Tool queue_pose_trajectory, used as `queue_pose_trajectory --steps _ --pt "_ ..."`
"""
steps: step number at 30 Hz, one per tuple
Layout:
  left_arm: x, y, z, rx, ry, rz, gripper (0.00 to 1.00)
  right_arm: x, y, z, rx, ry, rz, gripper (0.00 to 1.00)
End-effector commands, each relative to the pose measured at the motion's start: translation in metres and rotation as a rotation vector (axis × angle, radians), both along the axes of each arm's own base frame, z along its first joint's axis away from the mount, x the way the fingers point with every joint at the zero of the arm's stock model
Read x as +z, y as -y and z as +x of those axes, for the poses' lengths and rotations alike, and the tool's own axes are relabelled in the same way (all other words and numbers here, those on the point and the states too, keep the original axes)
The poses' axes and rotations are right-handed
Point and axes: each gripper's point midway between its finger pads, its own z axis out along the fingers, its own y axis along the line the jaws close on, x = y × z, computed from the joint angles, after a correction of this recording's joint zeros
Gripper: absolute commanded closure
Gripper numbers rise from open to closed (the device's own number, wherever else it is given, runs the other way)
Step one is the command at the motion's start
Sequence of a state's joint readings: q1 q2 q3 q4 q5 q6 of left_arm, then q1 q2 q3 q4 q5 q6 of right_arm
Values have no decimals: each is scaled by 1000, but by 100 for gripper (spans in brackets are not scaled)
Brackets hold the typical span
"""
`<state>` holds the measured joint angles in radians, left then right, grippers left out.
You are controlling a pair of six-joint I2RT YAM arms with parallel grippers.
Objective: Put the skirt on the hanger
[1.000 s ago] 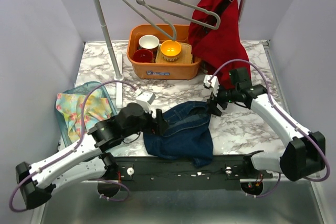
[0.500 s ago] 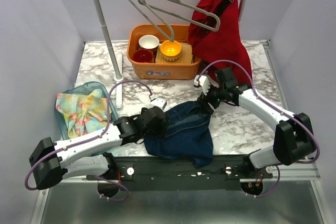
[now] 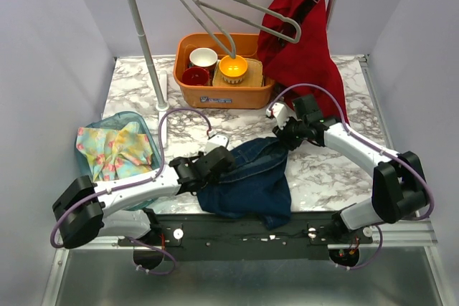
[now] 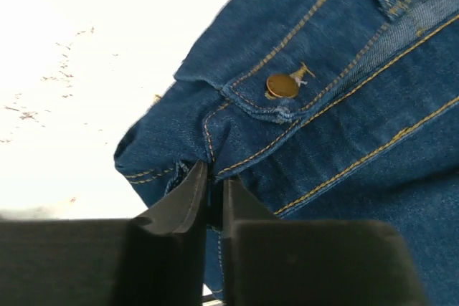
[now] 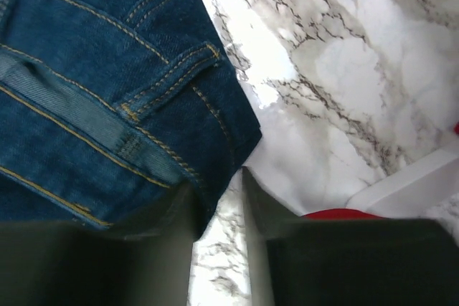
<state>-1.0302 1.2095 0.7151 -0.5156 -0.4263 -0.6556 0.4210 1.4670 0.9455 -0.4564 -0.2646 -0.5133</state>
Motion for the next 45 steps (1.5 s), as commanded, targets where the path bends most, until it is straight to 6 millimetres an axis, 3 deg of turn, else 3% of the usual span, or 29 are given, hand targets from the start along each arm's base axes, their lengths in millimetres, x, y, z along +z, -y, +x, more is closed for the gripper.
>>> queue_pose_trajectory --steps 1,4,7,8,10,12,13,14,15,16,18,19,21,22,25,29,35,39,40,42,43,44,45 --pt "39 2 15 48 113 -69 96 17 3 6 -25 75 -4 83" --pt "71 0 17 48 174 -146 100 49 3 12 -35 160 26 99" --pt "115 -6 20 44 256 -229 100 100 5 7 -42 266 83 99" --pt "134 -10 20 44 289 -271 100 132 6 3 -41 331 117 99" --pt "170 -12 23 28 354 -320 100 166 10 -4 -35 401 149 99" --pt "201 -17 24 18 408 -358 100 214 16 -14 -37 501 188 99" --pt "229 -18 25 1 457 -383 100 230 18 -17 -43 534 200 99" --pt "244 -19 26 -1 483 -395 100 243 22 -23 -44 560 208 99" --pt "257 -21 26 -5 503 -400 100 273 27 -29 -55 632 229 99" --pt "286 -23 26 -9 548 -436 100 287 31 -34 -61 664 238 99" --pt "310 -28 26 -23 596 -439 100 319 42 -43 -85 745 250 99" --pt "334 -32 23 -27 635 -474 100 336 47 -52 -91 789 263 99" --pt "358 -33 19 -58 682 -512 100 352 54 -62 -101 828 265 99" --pt "377 -31 11 -99 701 -559 100 371 58 -72 -100 868 287 99" --pt "409 -26 -3 -186 734 -642 100 390 61 -94 -67 890 318 99" --pt "432 -13 -29 -332 725 -753 100 413 66 -136 -6 933 380 99" --pt "447 -14 -49 -421 738 -815 100 427 68 -175 53 967 435 99" --pt "431 -15 -43 -400 731 -771 100 415 68 -162 18 938 429 100" --pt "424 -18 -36 -360 728 -746 100 396 66 -146 -1 889 405 99" --pt "395 -15 -24 -315 690 -687 100 379 64 -128 -30 847 389 99" --pt "384 -21 -14 -246 688 -653 100 347 61 -108 -52 772 352 99" --pt "355 -16 -4 -212 650 -595 100 339 59 -96 -65 764 345 99" --pt "339 -15 3 -176 627 -573 100 324 57 -84 -84 731 330 99"
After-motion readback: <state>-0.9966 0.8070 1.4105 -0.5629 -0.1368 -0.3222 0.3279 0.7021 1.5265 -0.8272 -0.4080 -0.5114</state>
